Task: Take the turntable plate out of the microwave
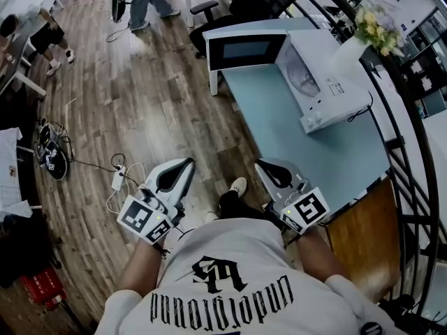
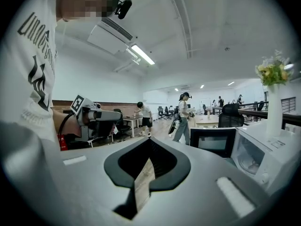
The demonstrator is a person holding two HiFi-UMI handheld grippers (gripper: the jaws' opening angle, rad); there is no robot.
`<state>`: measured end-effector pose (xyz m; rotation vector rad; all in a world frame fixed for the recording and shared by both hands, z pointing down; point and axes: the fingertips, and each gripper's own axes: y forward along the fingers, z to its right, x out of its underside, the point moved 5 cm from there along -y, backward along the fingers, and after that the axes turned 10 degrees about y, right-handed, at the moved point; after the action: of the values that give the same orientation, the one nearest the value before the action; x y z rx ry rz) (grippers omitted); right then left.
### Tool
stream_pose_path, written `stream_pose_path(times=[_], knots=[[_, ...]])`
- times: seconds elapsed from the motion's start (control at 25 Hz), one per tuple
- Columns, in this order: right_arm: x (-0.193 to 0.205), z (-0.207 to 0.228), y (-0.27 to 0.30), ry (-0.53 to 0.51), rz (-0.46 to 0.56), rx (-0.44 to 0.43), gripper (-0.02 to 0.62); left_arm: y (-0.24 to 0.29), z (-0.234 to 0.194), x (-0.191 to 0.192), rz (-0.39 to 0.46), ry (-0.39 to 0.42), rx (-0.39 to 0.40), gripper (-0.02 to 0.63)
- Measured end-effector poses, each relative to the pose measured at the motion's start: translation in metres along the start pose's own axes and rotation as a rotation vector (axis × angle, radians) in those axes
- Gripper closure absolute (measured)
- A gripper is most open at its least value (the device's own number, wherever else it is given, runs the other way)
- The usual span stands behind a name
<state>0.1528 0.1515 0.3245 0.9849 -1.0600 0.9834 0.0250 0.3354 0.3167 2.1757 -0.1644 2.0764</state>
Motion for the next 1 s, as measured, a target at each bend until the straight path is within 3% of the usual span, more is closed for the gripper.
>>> stream_pose_path(times=[0.32,0.56,1.0], knots=[[-0.017,0.082,0.017,0.034,0.017,0.033,0.592,0.089,-0.031,-0.002,-0.029,-0.009,0.035,0.557],[-0.032,0.146,0.008,0.056,0.056,0.065,0.593,0.171,-0.024,-0.002,-0.034,-0.023,0.093,0.557],[-0.039,0.201,-0.027,0.112,0.108,0.196,0.592,0.267,-0.01,-0.01,-0.053,-0.005,0.26,0.557]])
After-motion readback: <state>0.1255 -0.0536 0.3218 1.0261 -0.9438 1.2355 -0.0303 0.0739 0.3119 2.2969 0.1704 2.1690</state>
